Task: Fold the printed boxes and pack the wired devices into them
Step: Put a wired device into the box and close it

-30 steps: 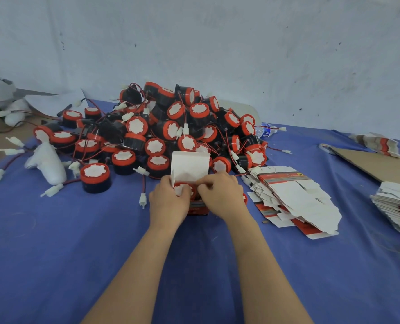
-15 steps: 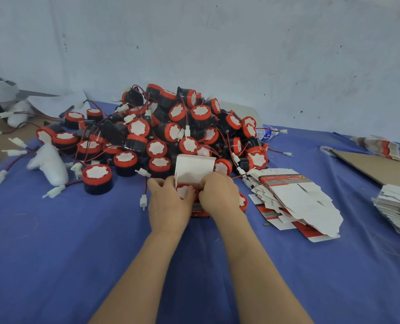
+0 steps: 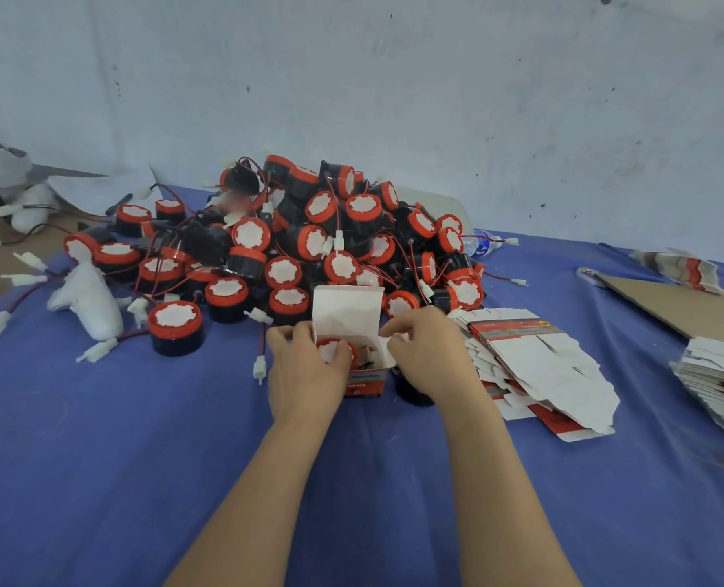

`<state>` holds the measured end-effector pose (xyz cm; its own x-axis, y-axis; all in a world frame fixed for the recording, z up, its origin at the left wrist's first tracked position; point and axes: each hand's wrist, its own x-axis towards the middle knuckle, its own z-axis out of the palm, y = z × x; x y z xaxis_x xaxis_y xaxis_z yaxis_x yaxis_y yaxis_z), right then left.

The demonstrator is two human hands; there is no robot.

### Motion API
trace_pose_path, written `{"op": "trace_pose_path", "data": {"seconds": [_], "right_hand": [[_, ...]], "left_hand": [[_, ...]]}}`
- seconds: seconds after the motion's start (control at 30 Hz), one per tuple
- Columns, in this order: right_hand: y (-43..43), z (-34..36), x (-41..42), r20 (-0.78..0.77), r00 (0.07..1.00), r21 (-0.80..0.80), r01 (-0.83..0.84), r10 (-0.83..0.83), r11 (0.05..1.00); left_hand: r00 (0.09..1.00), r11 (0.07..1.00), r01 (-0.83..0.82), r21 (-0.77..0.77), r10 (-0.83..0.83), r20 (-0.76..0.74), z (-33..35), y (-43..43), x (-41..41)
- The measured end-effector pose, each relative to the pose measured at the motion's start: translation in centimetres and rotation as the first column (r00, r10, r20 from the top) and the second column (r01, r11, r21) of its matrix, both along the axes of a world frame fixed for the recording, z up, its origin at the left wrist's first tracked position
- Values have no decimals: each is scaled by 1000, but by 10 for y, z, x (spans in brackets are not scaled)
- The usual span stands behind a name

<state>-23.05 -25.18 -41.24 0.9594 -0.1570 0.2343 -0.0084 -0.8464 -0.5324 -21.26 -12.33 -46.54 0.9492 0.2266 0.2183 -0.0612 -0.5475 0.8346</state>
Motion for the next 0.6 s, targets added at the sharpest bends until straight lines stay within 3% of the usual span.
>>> {"op": "trace_pose_path", "data": {"seconds": [0.07, 0.17, 0.3, 0.37, 0.43, 0.53, 0.6], "right_hand": [[-8, -5, 4, 33, 991, 60, 130, -133, 990], [-11, -13, 6, 9, 981, 30, 191, -191, 981], [4, -15, 3, 145, 986, 217, 53, -86, 975], [8, -16, 1, 128, 992, 223, -23, -5, 975], [6, -19, 1, 77, 997, 147, -42, 31, 988], [0, -23, 5, 46, 999, 81, -27, 24, 996], [-1, -25, 7, 51, 999, 90, -21, 17, 996]], "left_hand": [[1000, 1000, -11, -2, 11, 7, 0, 0, 0], [1000, 1000, -25, -2, 25, 17, 0, -2, 0], [999, 999, -36, -1, 36, 37, -1, -3, 0], [998, 1000, -15, -3, 15, 55, 0, -3, 0], [994, 988, 85, -132, -74, 83, 3, -4, 3], [975, 843, 218, -492, -207, 78, 8, -3, 8], [972, 839, 227, -495, -229, 57, 5, 0, 8]]}}
